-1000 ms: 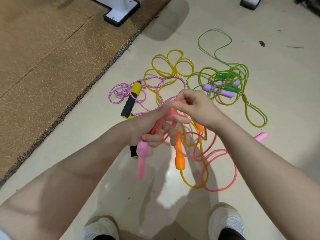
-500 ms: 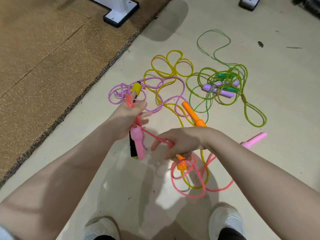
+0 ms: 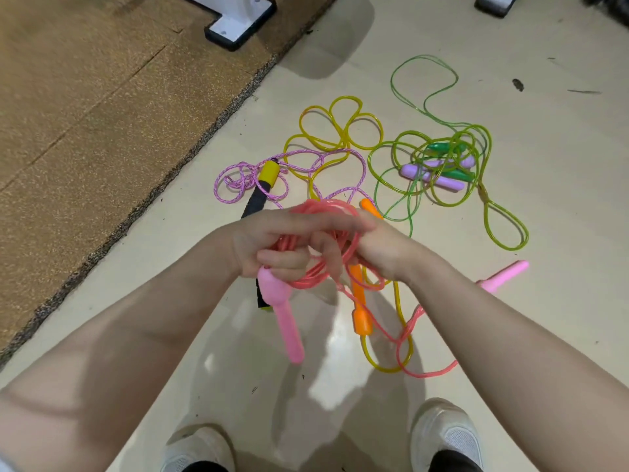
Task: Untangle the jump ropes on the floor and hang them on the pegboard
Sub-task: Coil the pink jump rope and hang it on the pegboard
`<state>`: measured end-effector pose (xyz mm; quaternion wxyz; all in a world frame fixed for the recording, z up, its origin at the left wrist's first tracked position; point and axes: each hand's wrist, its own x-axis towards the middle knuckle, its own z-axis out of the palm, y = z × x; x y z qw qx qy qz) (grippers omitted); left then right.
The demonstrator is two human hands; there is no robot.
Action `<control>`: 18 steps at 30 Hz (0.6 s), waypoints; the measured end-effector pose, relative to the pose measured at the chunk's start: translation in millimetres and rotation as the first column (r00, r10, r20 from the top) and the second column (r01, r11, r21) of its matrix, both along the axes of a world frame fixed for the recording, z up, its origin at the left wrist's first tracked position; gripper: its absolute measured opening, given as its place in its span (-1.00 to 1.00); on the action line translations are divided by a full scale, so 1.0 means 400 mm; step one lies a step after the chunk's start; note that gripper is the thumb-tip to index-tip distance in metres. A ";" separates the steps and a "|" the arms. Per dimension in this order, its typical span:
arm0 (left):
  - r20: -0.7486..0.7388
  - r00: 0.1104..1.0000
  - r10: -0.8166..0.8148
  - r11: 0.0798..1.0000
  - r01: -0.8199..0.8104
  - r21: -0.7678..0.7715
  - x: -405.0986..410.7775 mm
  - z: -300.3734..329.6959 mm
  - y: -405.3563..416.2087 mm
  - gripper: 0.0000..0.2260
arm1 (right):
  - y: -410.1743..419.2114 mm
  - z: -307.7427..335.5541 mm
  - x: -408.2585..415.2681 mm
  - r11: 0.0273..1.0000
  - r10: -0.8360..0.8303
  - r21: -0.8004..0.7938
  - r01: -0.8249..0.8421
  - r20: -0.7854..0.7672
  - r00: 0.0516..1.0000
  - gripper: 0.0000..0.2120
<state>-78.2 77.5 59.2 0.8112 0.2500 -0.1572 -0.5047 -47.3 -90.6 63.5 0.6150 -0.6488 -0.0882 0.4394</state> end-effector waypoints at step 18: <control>0.171 0.729 0.663 0.346 -0.501 0.793 -0.010 -0.034 -0.022 -0.87 | 0.023 0.046 0.023 0.810 0.560 -0.435 -0.395 0.368 0.742 -0.86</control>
